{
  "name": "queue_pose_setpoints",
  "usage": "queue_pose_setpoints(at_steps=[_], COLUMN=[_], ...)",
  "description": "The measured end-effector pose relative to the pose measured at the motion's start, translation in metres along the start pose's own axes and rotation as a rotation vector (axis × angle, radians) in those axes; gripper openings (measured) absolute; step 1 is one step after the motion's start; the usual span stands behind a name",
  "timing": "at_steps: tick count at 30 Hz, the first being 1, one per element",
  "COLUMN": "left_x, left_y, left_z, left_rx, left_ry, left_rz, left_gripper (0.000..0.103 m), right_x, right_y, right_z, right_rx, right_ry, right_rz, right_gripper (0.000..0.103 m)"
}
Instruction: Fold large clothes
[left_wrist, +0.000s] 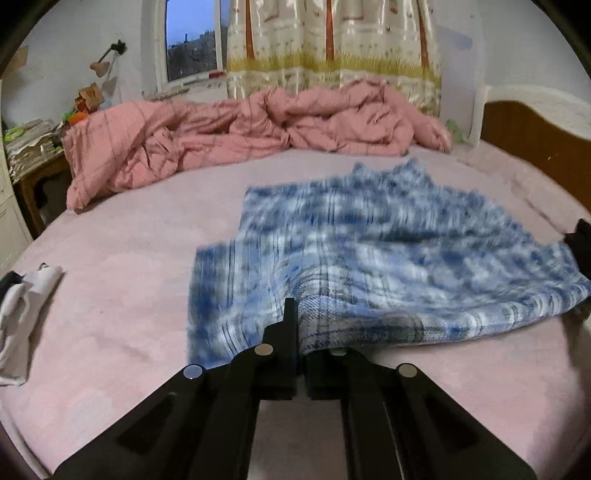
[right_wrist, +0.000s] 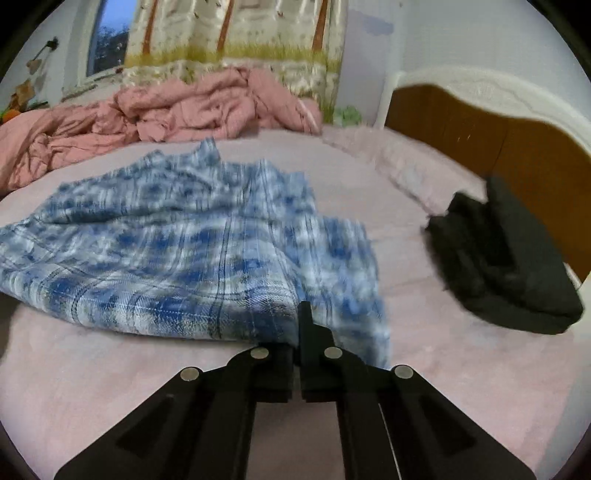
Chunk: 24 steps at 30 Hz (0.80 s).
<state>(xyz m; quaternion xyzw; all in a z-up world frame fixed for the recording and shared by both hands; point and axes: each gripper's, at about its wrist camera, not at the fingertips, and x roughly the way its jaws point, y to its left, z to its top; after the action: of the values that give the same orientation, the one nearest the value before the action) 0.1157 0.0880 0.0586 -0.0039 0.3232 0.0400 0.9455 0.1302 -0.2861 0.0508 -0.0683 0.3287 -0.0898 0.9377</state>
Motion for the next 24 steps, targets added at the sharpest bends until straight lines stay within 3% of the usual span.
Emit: queue_pose_setpoints(at_steps=[5, 10, 12, 18, 21, 24], left_x=[-0.06, -0.122, -0.135, -0.132, -0.119, -0.094], left_y=[0.008, 0.031, 0.025, 0.018, 0.015, 0.015], left_z=[-0.021, -0.054, -0.059, -0.048, -0.028, -0.001], left_rx=[-0.004, -0.184, -0.129, -0.051, 0.006, 0.038], left_ry=[-0.028, -0.091, -0.103, -0.095, -0.091, -0.084], left_rz=[-0.03, -0.081, -0.07, -0.002, 0.025, 0.002], left_gripper=[0.003, 0.002, 0.003, 0.003, 0.003, 0.003], right_x=[-0.067, -0.139, -0.154, -0.154, -0.138, -0.117], right_y=[-0.011, -0.01, -0.009, -0.014, -0.021, -0.024], right_z=[-0.027, -0.059, -0.065, -0.051, -0.029, 0.002], right_rx=[-0.006, -0.068, -0.077, -0.038, 0.02, 0.05], right_ry=[-0.041, -0.029, -0.028, -0.067, -0.076, -0.088], right_rz=[-0.001, 0.022, 0.039, 0.006, 0.042, 0.085], right_gripper=[0.002, 0.002, 0.002, 0.002, 0.002, 0.002])
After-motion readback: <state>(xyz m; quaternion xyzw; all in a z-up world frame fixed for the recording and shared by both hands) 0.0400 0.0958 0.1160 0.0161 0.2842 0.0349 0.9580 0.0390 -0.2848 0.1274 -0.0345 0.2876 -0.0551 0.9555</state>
